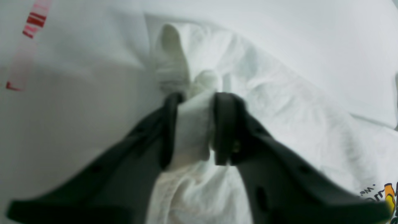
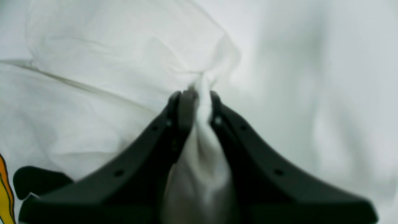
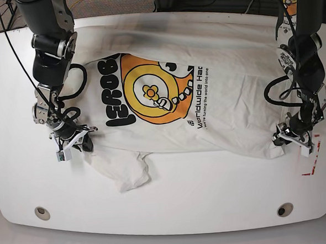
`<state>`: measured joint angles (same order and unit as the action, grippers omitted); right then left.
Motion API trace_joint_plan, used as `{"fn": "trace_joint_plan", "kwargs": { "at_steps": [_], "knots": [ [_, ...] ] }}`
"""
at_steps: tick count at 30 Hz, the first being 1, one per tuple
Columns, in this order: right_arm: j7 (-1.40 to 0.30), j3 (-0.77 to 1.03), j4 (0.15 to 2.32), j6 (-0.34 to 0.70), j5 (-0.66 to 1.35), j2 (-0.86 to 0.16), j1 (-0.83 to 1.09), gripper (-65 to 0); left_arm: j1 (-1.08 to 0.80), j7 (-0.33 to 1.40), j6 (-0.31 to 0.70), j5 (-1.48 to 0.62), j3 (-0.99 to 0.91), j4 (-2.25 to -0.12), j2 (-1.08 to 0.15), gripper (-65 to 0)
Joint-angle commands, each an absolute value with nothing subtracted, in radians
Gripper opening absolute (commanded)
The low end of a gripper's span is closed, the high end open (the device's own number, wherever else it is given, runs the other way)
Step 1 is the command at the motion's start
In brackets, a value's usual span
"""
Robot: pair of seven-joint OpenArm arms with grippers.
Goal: Layout the t-shirt on the table in an organized manner, then fold the t-shirt properly
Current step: 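Pinch the hem corner with the left gripper while the right holds the sleeve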
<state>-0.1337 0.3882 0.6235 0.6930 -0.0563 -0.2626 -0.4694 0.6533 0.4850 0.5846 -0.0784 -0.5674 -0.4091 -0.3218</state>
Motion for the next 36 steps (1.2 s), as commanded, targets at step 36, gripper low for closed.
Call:
{"fn": "trace_joint_plan", "kwargs": {
  "at_steps": [36],
  "knots": [
    [-0.515, 0.387, 1.236, 0.698, -0.073, -0.236, -0.414, -59.3, 0.519, 0.849, 0.698, -0.239, -0.572, -0.993, -0.341, -63.7]
  ]
}}
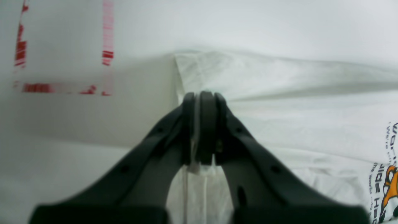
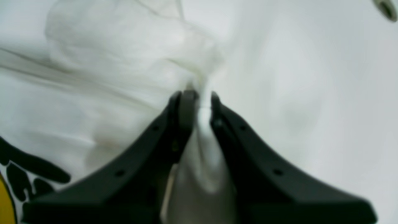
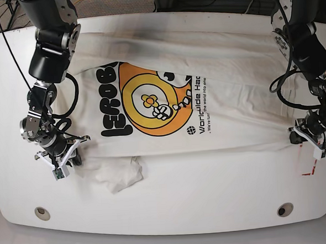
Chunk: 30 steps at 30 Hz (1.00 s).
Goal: Layout the t-shirt on the table in an organized manner, then fold the t-shirt properly
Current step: 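Pinch the hem corner with the left gripper while the right holds the sleeve, then hold both pinched corners and pull them slightly apart to tension the shirt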
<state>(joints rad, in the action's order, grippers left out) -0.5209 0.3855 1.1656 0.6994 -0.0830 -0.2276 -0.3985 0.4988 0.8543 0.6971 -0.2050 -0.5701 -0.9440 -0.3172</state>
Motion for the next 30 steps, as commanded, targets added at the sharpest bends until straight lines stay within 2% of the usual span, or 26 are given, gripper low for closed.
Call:
{"fn": "trace_joint_plan", "kwargs": {
  "at_steps": [1, 8, 14, 19, 22, 26, 30],
  "knots": [
    [-0.527, 0.387, 1.262, 0.698, -0.073, -0.234, -0.406, -59.3, 0.512, 0.858, 0.698, -0.248, -0.572, -1.007, -0.341, -63.7],
    [-0.568, 0.386, 1.357, 0.698, -0.068, -0.234, -0.360, -58.8, 0.466, 0.872, 0.698, -0.272, -0.570, -1.058, -0.343, -63.1],
    [-0.568, 0.386, 1.331, 0.698, -0.064, -0.234, -0.357, -59.0, 0.464, 0.871, 0.698, -0.277, -0.570, -1.056, -0.343, -55.0],
    [-0.568, 0.386, 1.323, 0.698, -0.064, -0.234, -0.355, -59.0, 0.464, 0.883, 0.698, -0.278, -0.570, -1.058, -0.340, -59.7],
    [-0.568, 0.386, 1.323, 0.698, -0.064, -0.234, -0.354, -59.0, 0.464, 0.883, 0.698, -0.278, -0.570, -1.058, -0.338, -59.9],
    [-0.568, 0.386, 1.323, 0.698, -0.064, -0.234, -0.354, -59.0, 0.464, 0.881, 0.698, -0.275, -0.570, -1.058, -0.338, -53.5],
    [-0.568, 0.386, 1.323, 0.698, -0.064, -0.234, -0.354, -59.0, 0.469, 0.877, 0.698, -0.272, -0.570, -1.056, -0.338, -40.8]
  ]
}}
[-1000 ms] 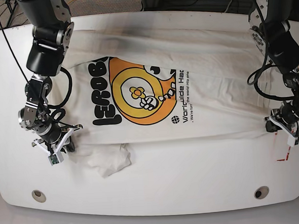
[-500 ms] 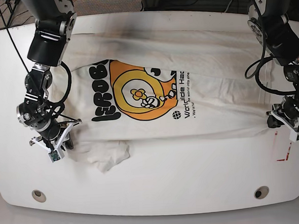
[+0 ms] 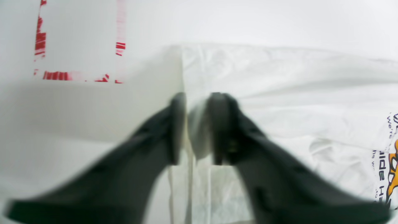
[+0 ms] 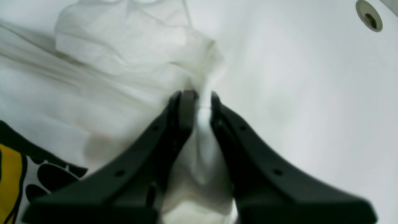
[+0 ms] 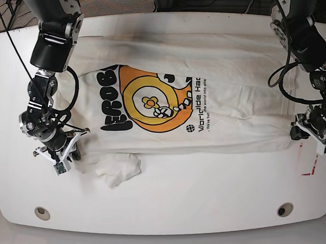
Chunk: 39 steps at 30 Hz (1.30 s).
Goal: Layout the t-shirt on the table in an organized manner, then fold the t-shirt properly
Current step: 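Hold both pinched corners and pull them slightly apart to tension the shirt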
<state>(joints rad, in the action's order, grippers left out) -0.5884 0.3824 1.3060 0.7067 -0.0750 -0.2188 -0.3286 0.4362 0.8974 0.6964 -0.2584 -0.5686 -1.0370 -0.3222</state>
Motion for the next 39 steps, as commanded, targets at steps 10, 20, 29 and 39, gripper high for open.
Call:
{"fn": "trace_joint_plan", "kwargs": {
  "at_steps": [10, 20, 29, 39],
  "knots": [
    [-0.568, 0.386, 1.323, 0.698, -0.064, -0.234, -0.354, -59.0, 0.484, 0.734, 0.582, -0.274, -0.561, -0.952, -0.341, -22.6],
    [-0.568, 0.386, 1.322, 0.698, -0.064, -0.232, -0.354, -59.0, 0.593, 0.572, 0.582, -0.272, -0.530, -0.667, -0.387, -22.6],
    [-0.568, 0.387, 1.322, 0.698, -0.064, -0.232, -0.354, -59.0, 0.615, 0.456, 0.579, -0.274, -0.430, -0.542, -0.390, -22.4],
    [-0.568, 0.389, 1.322, 0.698, -0.062, -0.232, -0.354, -59.0, 0.616, 0.349, 0.503, -0.274, -0.367, -0.433, -0.390, -22.2]
  ]
}}
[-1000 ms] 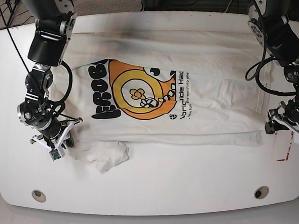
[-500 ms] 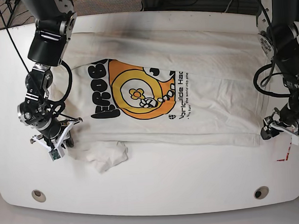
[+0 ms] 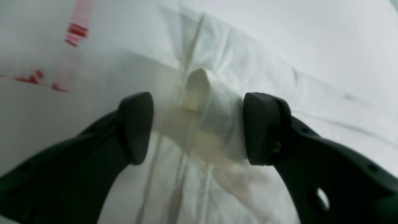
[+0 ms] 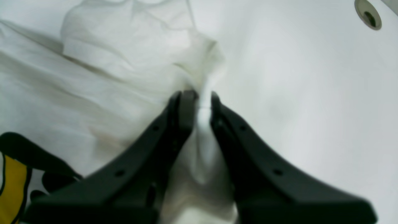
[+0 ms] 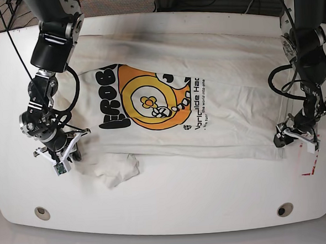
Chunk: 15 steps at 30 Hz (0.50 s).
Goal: Layout the t-shirt on the table in an organized manner, then fold the t-shirt properly
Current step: 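Hold both pinched corners and pull them slightly apart to tension the shirt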
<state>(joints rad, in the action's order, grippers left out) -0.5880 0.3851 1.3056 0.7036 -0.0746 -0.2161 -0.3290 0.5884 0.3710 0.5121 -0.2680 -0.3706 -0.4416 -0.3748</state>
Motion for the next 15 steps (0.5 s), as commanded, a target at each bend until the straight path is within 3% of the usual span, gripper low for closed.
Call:
{"fn": "trace_joint_plan", "kwargs": {
  "at_steps": [1, 15],
  "knots": [
    [-0.568, 0.389, 1.322, 0.698, -0.062, -0.232, -0.354, -59.0, 0.616, 0.340, 0.498, -0.274, -0.367, -0.421, -0.390, -22.2],
    [-0.567, 0.389, 1.326, 0.698, -0.062, -0.232, -0.329, -59.0, 0.644, 0.354, 0.501, -0.278, -0.329, -0.380, -0.371, -22.9]
  ]
}}
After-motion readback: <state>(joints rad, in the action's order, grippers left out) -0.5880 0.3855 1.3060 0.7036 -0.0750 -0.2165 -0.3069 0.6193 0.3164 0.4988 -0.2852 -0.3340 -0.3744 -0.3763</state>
